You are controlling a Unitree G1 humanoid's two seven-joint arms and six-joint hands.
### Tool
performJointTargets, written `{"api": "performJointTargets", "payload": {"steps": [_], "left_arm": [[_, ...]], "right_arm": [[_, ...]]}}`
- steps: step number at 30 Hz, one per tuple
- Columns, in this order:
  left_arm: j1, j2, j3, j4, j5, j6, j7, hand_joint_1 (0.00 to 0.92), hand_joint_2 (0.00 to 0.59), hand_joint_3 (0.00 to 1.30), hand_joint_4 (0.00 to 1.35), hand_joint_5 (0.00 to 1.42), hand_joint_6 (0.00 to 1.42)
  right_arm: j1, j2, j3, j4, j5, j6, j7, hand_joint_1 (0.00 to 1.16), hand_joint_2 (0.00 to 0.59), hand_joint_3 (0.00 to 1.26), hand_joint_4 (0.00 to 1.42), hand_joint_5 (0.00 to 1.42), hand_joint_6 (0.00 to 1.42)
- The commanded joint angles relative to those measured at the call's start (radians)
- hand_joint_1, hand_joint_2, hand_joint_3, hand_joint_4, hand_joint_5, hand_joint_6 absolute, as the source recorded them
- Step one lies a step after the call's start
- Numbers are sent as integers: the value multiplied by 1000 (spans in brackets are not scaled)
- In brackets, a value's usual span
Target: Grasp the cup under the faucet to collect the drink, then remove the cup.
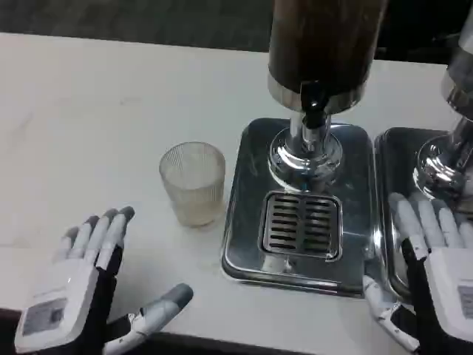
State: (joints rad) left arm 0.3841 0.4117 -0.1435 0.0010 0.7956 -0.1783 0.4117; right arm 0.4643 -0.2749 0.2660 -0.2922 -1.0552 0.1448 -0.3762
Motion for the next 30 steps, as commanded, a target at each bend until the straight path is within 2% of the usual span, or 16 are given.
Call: {"api": "performJointTargets", "payload": {"steps": [1, 14, 20, 25, 28, 30], "left_arm": [[-3, 0, -4, -8, 3, 8, -6, 0, 86, 0, 0, 0, 0], [-28, 7, 2, 10, 0, -3, 9, 0, 86, 0, 0, 0, 0], [-36, 18, 32, 26, -41, -46, 25, 0, 86, 0, 0, 0, 0], [-93, 20, 59, 87, -96, -98, 30, 0, 67, 0, 0, 0, 0], [-176, 17, 71, 179, -192, -156, -12, 0, 61, 0, 0, 0, 0], [-235, 17, 63, 243, -208, -185, -6, 0, 58, 0, 0, 0, 0]], "right_arm": [[-10, 6, 0, 7, 16, -10, -6, 222, 484, 33, 0, 0, 0], [-16, 30, 8, 18, 6, -3, -18, 222, 472, 33, 0, 0, 0], [-30, 53, 13, 23, -7, 20, -29, 222, 471, 33, 0, 0, 0], [-25, 66, 24, 19, -16, 28, -30, 222, 471, 33, 0, 0, 0], [-16, 79, 37, 13, -24, 34, -31, 222, 471, 33, 0, 0, 0], [-11, 78, 37, 10, -23, 36, -30, 222, 471, 33, 0, 0, 0]]}}
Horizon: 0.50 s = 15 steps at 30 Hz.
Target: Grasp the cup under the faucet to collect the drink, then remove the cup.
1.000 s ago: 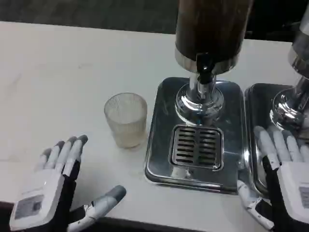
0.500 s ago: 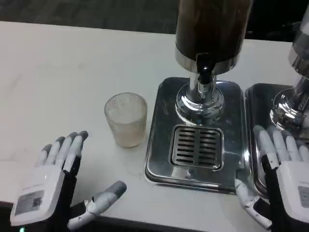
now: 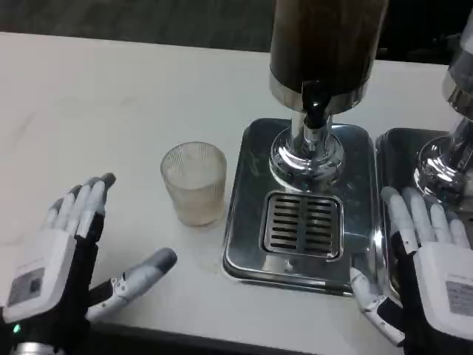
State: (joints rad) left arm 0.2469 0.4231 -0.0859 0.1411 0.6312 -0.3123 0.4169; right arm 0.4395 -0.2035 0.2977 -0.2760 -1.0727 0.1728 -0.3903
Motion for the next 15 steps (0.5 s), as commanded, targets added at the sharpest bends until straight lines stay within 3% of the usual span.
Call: {"api": "performJointTargets", "payload": {"steps": [1, 12, 15], "left_arm": [[-121, 6, 2, 129, -47, -61, -6, 0, 56, 0, 0, 0, 0], [-399, 5, -23, 536, -116, -222, -1, 0, 31, 0, 0, 0, 0], [-481, 8, -32, 669, -168, -289, -95, 0, 26, 0, 0, 0, 0]], "right_arm": [[17, 6, 5, -7, -5, 9, -16, 222, 471, 33, 0, 0, 0], [30, 31, 23, -16, -16, 30, -26, 222, 471, 33, 0, 0, 0], [32, 36, 27, -15, -16, 34, -30, 222, 471, 33, 0, 0, 0]]}}
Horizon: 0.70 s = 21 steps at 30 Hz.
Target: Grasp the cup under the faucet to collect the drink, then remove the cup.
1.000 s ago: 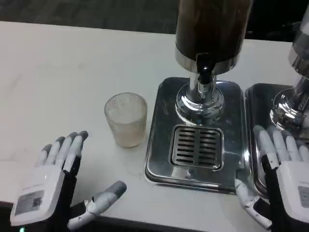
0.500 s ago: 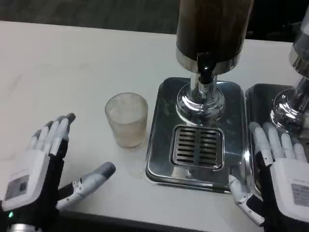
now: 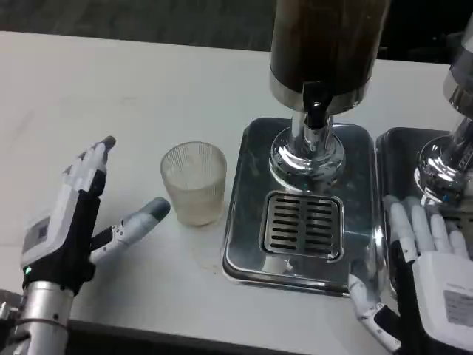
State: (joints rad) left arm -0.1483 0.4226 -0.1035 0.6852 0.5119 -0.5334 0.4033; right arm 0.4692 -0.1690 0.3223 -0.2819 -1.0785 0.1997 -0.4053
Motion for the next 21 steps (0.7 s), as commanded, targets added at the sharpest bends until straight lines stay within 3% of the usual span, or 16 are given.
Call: {"api": "performJointTargets", "payload": {"steps": [1, 3, 6, 13, 21], "left_arm": [[-110, 12, -21, 163, -56, -84, -106, 0, 26, 0, 0, 0, 0], [-157, 10, -33, 235, -62, -110, -131, 2, 25, 0, 0, 0, 0], [-200, 3, -46, 302, -58, -129, -127, 78, 16, 0, 0, 0, 0], [-294, -50, -55, 428, -76, -134, -125, 159, 18, 0, 0, 0, 0], [-362, -90, -81, 509, -80, -138, -137, 274, 31, 0, 0, 0, 0]], "right_arm": [[2, 2, 4, -8, -9, 7, -15, 222, 471, 33, 0, 0, 0], [-1, 3, 7, -6, -9, 8, -14, 222, 471, 33, 0, 0, 0], [-1, 6, 11, -6, -10, 11, -15, 221, 470, 33, 0, 0, 0], [4, 13, 21, -15, -12, 22, -16, 221, 470, 33, 0, 0, 0], [36, 40, 39, -38, -24, 48, -27, 221, 470, 34, 0, 0, 0]]}}
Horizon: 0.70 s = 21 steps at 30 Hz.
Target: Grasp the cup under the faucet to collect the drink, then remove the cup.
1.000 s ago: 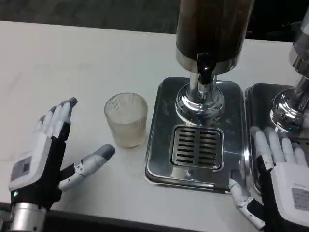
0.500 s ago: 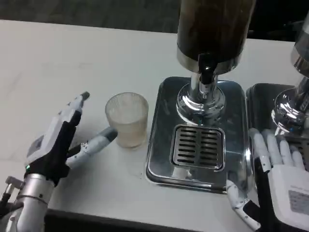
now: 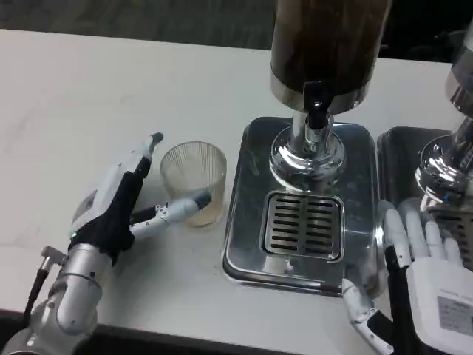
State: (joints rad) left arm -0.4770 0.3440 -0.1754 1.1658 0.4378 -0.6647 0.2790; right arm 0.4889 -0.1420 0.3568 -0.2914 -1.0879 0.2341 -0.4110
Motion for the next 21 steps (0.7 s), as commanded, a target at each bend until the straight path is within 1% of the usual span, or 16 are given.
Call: {"api": "performJointTargets", "payload": {"steps": [1, 7, 9, 15, 18, 21], "left_arm": [[-39, -17, -10, 34, -8, -6, -16, 292, 32, 0, 0, 0, 0], [-62, -37, -13, 54, -6, -12, -9, 335, 34, 0, 0, 0, 0], [-68, -44, -14, 56, -5, -12, -1, 375, 37, 0, 0, 0, 0], [-72, -86, -9, 69, -12, -11, 35, 420, 38, 0, 0, 0, 0], [-72, -100, -14, 79, -12, -2, 40, 482, 47, 0, 0, 14, 7], [-72, -104, -18, 84, -9, -2, 52, 528, 50, 0, 0, 32, 32]], "right_arm": [[19, 15, 7, -31, -16, 15, -22, 221, 470, 34, 0, 0, 0], [35, 31, 19, -48, -29, 29, -26, 221, 470, 40, 0, 0, 1], [39, 35, 22, -51, -32, 32, -28, 221, 470, 41, 0, 0, 3], [56, 46, 40, -83, -56, 49, -21, 220, 470, 54, 0, 0, 27], [65, 51, 42, -95, -63, 56, -21, 220, 470, 54, 0, 0, 37], [78, 59, 43, -102, -64, 61, -23, 220, 470, 57, 0, 0, 41]]}}
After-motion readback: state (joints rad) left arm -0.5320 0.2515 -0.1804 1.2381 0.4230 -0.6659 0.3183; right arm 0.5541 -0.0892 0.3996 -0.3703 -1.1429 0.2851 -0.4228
